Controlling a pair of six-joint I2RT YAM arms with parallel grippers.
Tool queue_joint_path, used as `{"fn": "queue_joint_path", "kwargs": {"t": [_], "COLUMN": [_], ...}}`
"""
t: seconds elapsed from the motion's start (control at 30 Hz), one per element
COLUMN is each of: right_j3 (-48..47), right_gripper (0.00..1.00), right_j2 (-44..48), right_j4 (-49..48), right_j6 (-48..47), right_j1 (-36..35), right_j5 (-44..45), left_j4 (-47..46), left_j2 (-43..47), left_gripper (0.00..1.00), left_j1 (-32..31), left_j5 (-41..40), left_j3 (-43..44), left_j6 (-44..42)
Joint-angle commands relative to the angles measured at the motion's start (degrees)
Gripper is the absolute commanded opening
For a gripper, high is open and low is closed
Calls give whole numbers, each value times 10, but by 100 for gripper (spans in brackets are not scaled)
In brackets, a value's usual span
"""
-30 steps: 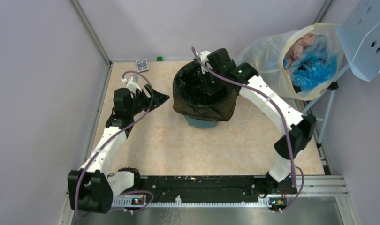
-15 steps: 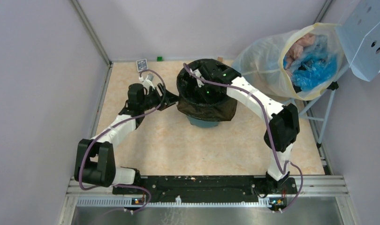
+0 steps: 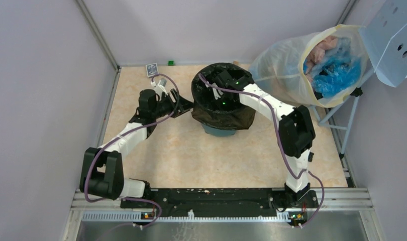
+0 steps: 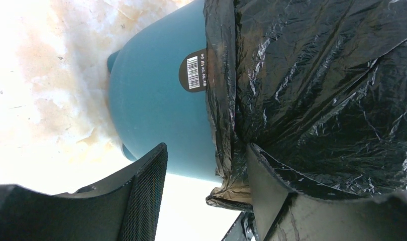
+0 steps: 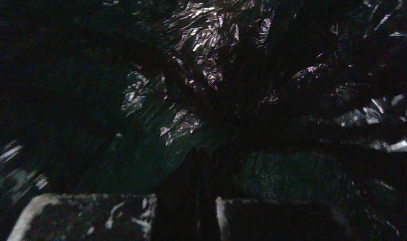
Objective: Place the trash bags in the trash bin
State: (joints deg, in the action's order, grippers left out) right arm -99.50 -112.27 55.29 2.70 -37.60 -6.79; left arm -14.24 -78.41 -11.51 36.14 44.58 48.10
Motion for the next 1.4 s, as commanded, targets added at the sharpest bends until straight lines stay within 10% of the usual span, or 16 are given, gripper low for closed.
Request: {"fn": "queue_joint_path", "kwargs": {"t": [0.0, 0.7, 1.37], "right_j3": [10, 64, 29], "right_gripper": [0, 0, 0], "right_j2": [-22, -100, -7], "right_j4": [-12, -59, -31], "right_j6": [10, 17, 45], "right_j1": [5, 35, 28], "right_j5": [-4, -35, -42], "left_j4": [-48, -43, 49], "left_j2": [-6, -17, 12], "left_gripper": [64, 11, 11], "left_j1": [-8, -29, -31], "left_j5": [0, 10, -45], "left_j3": [1, 23, 53], "left_j6": [5, -7, -59]}}
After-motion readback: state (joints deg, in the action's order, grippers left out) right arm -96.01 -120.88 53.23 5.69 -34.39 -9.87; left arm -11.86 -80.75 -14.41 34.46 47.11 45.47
